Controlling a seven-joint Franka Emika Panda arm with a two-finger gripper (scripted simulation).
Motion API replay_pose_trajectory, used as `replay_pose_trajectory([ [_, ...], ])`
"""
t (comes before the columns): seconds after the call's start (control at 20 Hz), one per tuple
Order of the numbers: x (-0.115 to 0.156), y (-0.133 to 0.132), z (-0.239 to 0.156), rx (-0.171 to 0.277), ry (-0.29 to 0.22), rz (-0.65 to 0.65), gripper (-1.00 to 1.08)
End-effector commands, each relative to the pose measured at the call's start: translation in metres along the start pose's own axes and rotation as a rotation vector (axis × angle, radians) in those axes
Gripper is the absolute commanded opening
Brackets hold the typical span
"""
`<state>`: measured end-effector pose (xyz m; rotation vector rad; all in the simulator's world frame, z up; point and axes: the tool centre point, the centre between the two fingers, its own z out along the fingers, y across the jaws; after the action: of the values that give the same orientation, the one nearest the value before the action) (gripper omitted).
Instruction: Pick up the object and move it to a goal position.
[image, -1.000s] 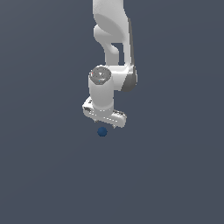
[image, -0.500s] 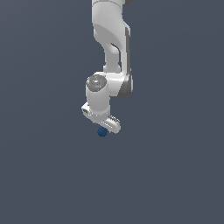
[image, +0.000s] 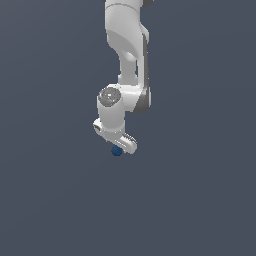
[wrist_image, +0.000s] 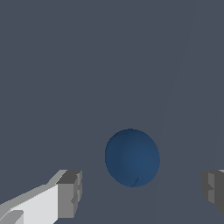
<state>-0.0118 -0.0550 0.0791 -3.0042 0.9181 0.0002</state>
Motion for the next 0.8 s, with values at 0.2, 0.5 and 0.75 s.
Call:
replay_pose_trajectory([
  [0.2, -0.001, 0.001, 0.024, 0.000, 0.000, 0.003, 1.00],
  [0.5, 0.000, 0.001, 0.046, 0.000, 0.000, 0.006, 1.00],
  [0.75, 0.000, 0.001, 0.048, 0.000, 0.000, 0.006, -1.00],
])
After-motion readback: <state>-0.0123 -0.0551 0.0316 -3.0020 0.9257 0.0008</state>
